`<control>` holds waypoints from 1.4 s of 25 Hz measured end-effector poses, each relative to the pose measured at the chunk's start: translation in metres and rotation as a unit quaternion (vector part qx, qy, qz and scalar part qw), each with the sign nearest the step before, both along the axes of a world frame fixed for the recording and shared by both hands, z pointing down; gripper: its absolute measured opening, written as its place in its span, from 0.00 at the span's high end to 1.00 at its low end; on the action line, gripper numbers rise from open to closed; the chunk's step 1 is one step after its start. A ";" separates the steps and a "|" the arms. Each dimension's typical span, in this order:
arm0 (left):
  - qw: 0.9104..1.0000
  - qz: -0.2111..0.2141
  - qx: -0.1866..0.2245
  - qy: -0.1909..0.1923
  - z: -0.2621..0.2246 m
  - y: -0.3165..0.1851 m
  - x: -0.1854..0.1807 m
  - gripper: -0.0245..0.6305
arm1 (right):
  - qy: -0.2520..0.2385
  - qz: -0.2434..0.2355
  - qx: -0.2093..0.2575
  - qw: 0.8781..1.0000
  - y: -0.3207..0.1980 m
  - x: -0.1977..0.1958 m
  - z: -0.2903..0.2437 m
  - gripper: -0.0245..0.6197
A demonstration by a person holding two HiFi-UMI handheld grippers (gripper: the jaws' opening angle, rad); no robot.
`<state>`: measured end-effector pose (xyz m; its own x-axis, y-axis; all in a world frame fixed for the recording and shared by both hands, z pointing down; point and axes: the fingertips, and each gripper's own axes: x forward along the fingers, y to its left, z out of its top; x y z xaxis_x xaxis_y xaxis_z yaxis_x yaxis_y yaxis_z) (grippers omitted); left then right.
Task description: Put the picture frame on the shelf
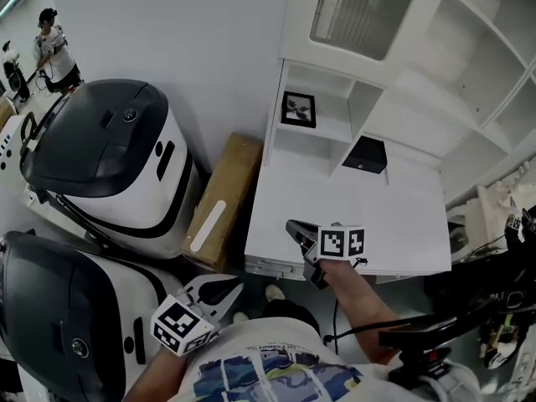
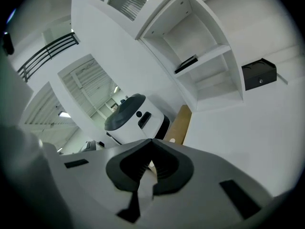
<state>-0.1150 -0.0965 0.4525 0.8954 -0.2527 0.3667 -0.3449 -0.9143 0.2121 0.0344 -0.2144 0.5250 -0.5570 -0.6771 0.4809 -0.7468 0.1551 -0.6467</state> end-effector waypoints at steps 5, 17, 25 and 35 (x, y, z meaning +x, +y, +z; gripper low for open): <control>1.000 0.017 -0.001 0.005 0.002 0.013 0.001 0.93 | 0.019 -0.006 0.008 1.000 0.040 -0.011 0.003 0.92; 0.999 0.036 -0.006 0.018 0.008 0.034 0.001 0.93 | 0.061 -0.028 0.020 0.998 0.106 -0.034 0.012 0.92; 0.999 0.036 -0.001 0.027 0.004 0.038 -0.001 0.93 | 0.083 -0.058 0.043 0.994 0.125 -0.051 0.006 0.92; 0.999 0.024 0.000 0.024 0.006 0.037 -0.011 0.93 | 0.105 -0.097 0.069 0.987 0.126 -0.074 -0.001 0.92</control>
<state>-0.1264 -0.0600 0.4590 0.9231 -0.2097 0.3224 -0.2908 -0.9291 0.2283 -0.0396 -0.0886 0.5244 -0.5802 -0.6349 0.5102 -0.8099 0.3838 -0.4436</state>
